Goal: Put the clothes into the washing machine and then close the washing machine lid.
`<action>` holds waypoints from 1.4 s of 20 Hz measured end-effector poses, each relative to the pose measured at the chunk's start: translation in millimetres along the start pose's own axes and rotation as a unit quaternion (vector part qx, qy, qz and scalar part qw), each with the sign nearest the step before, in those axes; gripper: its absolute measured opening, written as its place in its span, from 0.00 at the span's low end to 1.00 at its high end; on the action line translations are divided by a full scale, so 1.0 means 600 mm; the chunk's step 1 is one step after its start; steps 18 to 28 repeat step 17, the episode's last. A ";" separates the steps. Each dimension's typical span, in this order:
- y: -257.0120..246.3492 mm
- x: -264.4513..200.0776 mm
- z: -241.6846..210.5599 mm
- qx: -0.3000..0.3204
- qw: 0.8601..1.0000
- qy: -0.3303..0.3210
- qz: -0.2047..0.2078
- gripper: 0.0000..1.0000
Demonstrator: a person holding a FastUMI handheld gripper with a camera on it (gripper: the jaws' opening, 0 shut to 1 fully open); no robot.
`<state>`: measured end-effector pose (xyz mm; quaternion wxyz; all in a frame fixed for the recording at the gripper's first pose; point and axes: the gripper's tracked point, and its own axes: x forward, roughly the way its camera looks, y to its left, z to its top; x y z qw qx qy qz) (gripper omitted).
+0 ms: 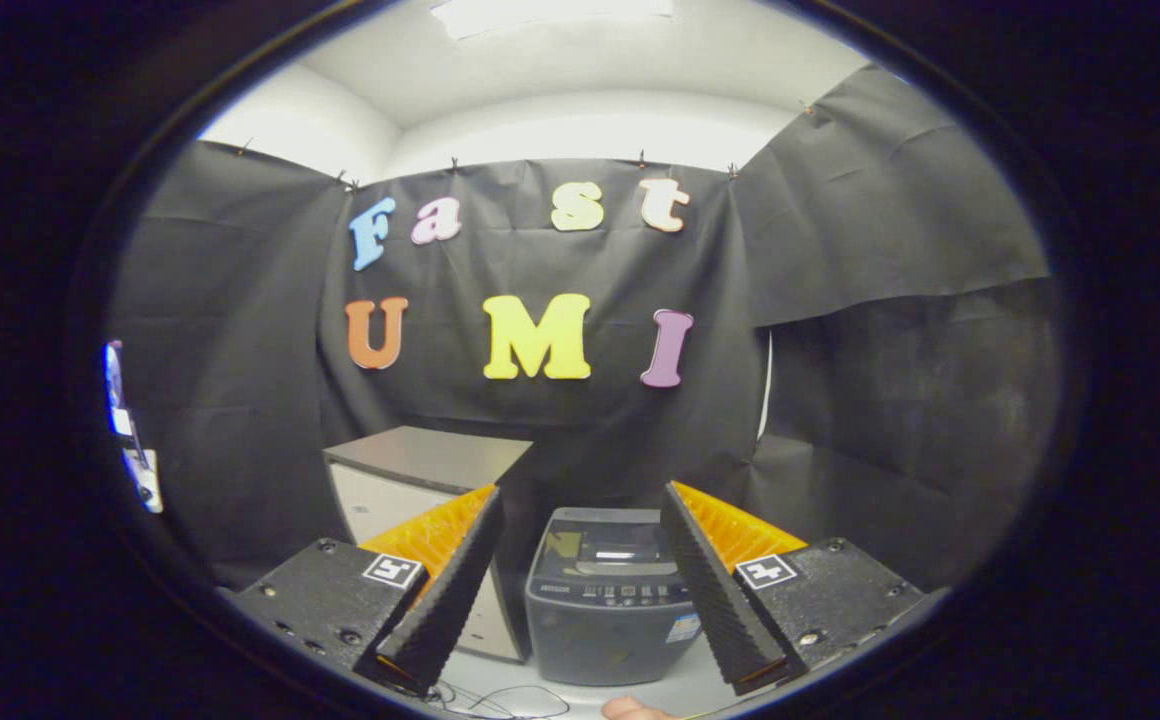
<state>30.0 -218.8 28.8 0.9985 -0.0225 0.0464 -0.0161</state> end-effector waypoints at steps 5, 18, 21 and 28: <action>-0.013 -0.124 0.025 0.028 1.000 -0.005 -0.001 0.99; 0.083 -0.182 0.119 0.064 0.995 -0.027 -0.067 1.00; 0.083 -0.182 0.119 0.064 0.995 -0.027 -0.067 1.00; 0.083 -0.182 0.119 0.064 0.995 -0.027 -0.067 1.00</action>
